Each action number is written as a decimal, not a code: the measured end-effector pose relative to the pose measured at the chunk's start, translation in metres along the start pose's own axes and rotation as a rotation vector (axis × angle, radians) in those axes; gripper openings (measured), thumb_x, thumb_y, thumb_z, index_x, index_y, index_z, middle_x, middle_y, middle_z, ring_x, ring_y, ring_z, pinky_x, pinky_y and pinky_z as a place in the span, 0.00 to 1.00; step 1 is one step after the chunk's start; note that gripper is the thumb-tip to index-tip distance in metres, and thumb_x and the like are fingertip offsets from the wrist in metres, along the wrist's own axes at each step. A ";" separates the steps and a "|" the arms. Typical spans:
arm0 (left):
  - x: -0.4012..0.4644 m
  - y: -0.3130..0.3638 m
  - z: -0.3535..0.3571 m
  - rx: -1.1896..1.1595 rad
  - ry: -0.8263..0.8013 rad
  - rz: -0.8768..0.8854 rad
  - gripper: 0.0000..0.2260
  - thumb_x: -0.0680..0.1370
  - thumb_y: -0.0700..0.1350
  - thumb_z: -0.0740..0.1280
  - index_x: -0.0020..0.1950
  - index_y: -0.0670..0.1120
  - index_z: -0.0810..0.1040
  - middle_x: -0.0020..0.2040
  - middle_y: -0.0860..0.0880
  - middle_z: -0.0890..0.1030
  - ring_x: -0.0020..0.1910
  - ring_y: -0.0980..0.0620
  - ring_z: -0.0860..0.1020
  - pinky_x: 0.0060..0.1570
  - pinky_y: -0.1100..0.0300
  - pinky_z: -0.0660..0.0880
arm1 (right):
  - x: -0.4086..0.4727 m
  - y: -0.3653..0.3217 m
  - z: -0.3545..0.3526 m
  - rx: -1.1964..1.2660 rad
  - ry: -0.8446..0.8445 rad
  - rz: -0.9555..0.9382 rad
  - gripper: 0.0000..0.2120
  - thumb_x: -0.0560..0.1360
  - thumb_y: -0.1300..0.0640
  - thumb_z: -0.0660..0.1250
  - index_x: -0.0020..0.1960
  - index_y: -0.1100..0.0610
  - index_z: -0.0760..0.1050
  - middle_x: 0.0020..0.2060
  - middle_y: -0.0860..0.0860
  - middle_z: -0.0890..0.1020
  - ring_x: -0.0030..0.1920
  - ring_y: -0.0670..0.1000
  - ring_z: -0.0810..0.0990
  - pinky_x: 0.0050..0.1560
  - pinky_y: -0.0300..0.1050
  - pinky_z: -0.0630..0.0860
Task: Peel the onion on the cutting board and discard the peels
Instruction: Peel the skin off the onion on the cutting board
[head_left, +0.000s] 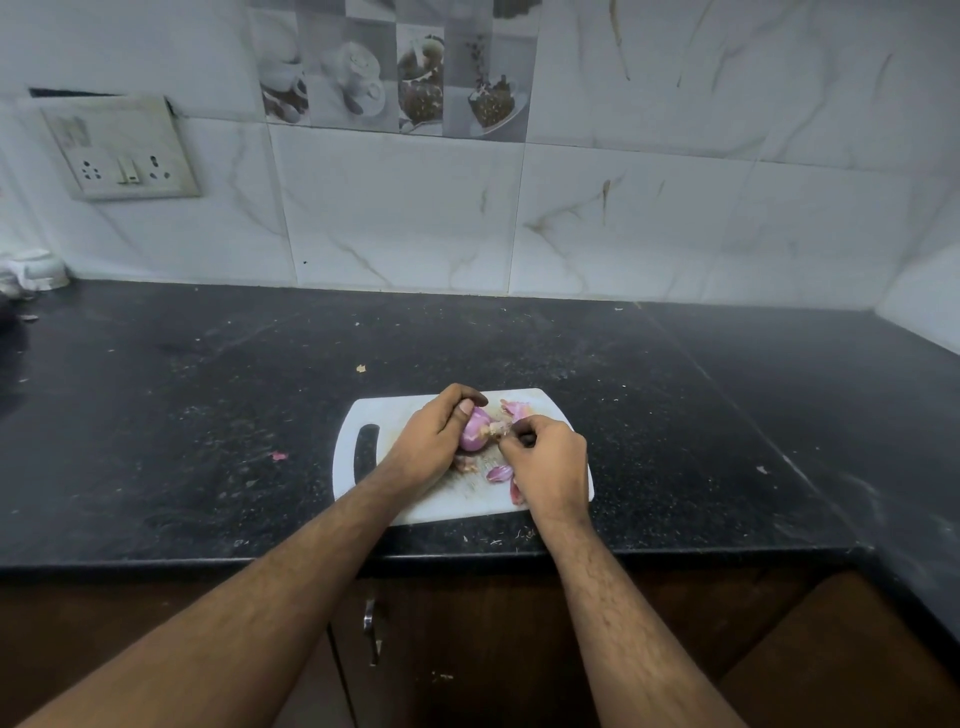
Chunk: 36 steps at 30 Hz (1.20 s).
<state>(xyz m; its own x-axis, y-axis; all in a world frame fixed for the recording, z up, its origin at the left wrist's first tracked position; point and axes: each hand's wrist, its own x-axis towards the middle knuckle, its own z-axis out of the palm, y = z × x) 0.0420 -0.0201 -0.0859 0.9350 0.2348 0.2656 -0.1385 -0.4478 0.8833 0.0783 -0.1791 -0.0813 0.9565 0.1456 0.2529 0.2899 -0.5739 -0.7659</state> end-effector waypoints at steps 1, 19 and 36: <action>0.000 0.000 0.000 -0.012 0.003 -0.002 0.10 0.88 0.46 0.57 0.62 0.50 0.79 0.54 0.54 0.83 0.49 0.62 0.80 0.47 0.72 0.73 | 0.000 0.000 0.000 0.010 -0.001 -0.005 0.08 0.80 0.56 0.72 0.57 0.57 0.85 0.36 0.41 0.81 0.27 0.40 0.79 0.24 0.27 0.71; -0.003 -0.003 -0.004 -0.043 -0.041 0.019 0.10 0.86 0.42 0.61 0.63 0.51 0.78 0.55 0.51 0.84 0.50 0.55 0.82 0.43 0.63 0.79 | 0.003 0.002 0.003 0.080 -0.097 -0.021 0.08 0.84 0.51 0.65 0.59 0.51 0.80 0.41 0.45 0.86 0.23 0.50 0.83 0.23 0.46 0.79; 0.001 -0.011 -0.005 -0.022 -0.158 0.000 0.16 0.81 0.46 0.69 0.68 0.55 0.76 0.62 0.54 0.83 0.61 0.54 0.82 0.65 0.50 0.78 | 0.008 0.008 0.002 0.143 0.198 0.060 0.06 0.82 0.57 0.67 0.52 0.57 0.82 0.42 0.47 0.85 0.43 0.48 0.84 0.45 0.45 0.82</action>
<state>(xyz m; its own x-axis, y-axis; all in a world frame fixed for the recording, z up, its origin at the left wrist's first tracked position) 0.0428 -0.0110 -0.0937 0.9745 0.0948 0.2034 -0.1444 -0.4286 0.8919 0.0882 -0.1807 -0.0871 0.9510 -0.0541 0.3044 0.2479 -0.4550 -0.8553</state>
